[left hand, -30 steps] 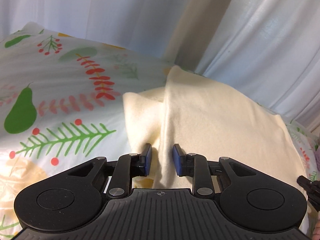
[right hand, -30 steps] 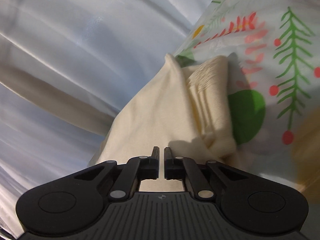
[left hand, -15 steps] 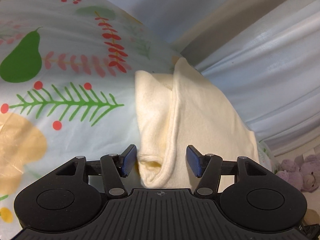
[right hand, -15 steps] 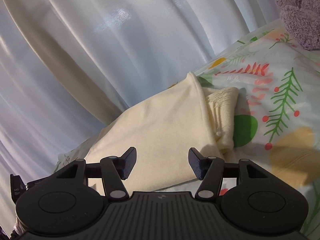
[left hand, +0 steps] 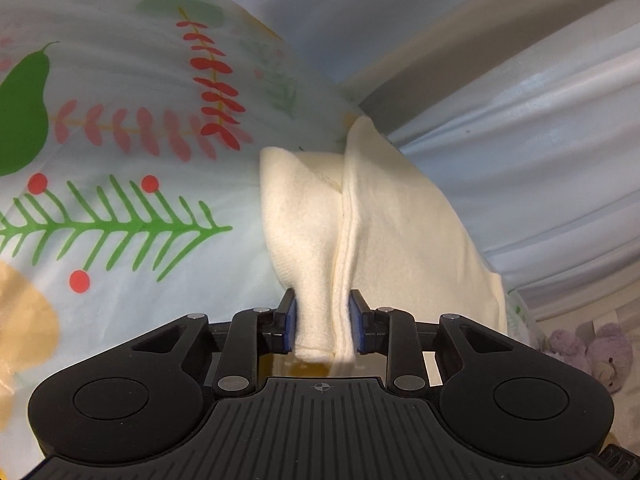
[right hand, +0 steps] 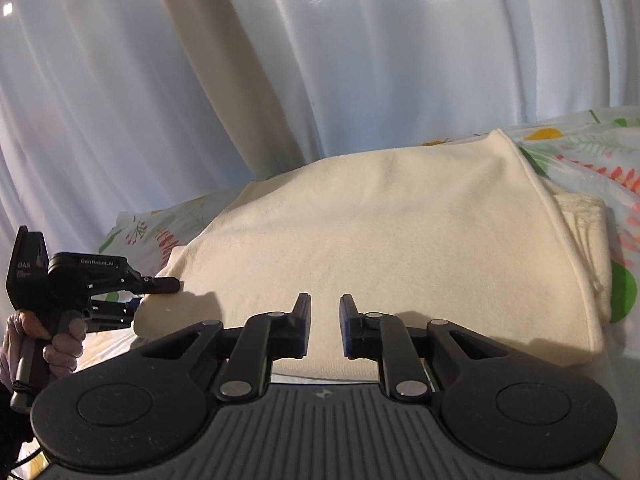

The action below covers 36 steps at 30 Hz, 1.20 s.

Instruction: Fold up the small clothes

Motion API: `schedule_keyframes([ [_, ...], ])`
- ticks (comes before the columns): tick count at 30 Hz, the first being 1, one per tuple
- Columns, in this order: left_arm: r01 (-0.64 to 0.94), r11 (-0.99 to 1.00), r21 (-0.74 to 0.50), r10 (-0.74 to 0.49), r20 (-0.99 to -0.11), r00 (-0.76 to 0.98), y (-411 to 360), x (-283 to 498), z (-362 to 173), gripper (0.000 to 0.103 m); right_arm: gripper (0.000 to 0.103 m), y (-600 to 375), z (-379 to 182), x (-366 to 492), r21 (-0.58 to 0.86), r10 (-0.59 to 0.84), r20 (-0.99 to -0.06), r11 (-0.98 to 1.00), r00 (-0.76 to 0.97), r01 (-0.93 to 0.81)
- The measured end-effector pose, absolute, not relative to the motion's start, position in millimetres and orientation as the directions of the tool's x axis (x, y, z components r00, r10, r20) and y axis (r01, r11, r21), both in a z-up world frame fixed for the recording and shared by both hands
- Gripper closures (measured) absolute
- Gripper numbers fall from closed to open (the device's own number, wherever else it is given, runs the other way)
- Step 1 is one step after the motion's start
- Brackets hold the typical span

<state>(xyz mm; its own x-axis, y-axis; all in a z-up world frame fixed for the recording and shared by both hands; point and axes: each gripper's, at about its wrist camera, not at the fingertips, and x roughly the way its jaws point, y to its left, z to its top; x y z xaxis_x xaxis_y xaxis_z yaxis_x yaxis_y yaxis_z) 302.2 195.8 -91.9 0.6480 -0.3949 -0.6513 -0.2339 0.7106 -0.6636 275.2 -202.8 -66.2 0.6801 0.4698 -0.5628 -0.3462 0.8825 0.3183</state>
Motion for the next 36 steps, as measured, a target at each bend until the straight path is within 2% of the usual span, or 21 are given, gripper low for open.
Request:
schedule_keyframes([
  [3, -0.219, 0.711, -0.669, -0.399, -0.64, 0.657, 196.0, 300.3, -90.8, 0.079, 0.093, -179.1, -64.3, 276.5, 0.261, 0.467, -0.563, 0.883, 0.682, -0.389],
  [7, -0.207, 0.714, -0.669, -0.403, -0.634, 0.66, 196.2, 301.0, -90.2, 0.078, 0.093, -159.3, -69.6, 283.4, 0.214, 0.46, -0.576, 0.883, 0.676, -0.419],
  [8, -0.205, 0.713, -0.67, -0.405, -0.633, 0.66, 196.0, 301.7, -91.0, 0.074, 0.093, -155.1, -73.7, 286.0, 0.193, 0.453, -0.583, 0.883, 0.674, -0.427],
  [9, -0.205, 0.711, -0.673, -0.411, -0.634, 0.655, 196.1, 302.8, -92.7, 0.065, 0.093, -151.7, -79.2, 287.9, 0.177, 0.445, -0.603, 0.884, 0.663, -0.432],
  [12, -0.205, 0.705, -0.679, -0.414, -0.628, 0.659, 194.7, 306.3, -93.9, 0.064, 0.093, -146.8, -81.6, 288.3, 0.161, 0.44, -0.611, 0.883, 0.658, -0.441],
  [13, -0.206, 0.705, -0.678, -0.413, -0.629, 0.658, 194.6, 307.2, -93.9, 0.065, 0.093, -148.8, -78.7, 286.2, 0.168, 0.445, -0.6, 0.883, 0.665, -0.439],
  [15, -0.22, 0.711, -0.668, -0.399, -0.641, 0.656, 194.1, 309.7, -94.0, 0.074, 0.093, -152.3, -76.4, 282.9, 0.189, 0.454, -0.571, 0.884, 0.684, -0.428],
  [19, -0.208, 0.733, -0.648, -0.385, -0.646, 0.659, 190.2, 311.4, -87.6, 0.08, 0.092, -145.4, -85.2, 282.2, 0.137, 0.452, -0.614, 0.868, 0.646, -0.477],
  [24, -0.098, 0.752, -0.652, -0.416, -0.584, 0.697, 175.6, 311.6, -50.5, 0.086, 0.092, -166.8, -69.3, 276.8, 0.215, 0.463, -0.576, 0.881, 0.674, -0.422],
  [30, 0.105, 0.784, -0.612, -0.503, -0.528, 0.684, 109.1, 323.1, -8.5, 0.086, 0.091, -218.0, -50.1, 266.4, 0.279, 0.403, -0.505, 0.913, 0.763, -0.297],
  [36, 0.173, 0.812, -0.558, -0.543, -0.613, 0.573, 28.6, 341.8, -35.9, 0.086, 0.091, -253.1, -52.7, 262.7, 0.287, 0.324, -0.521, 0.938, 0.789, -0.196],
])
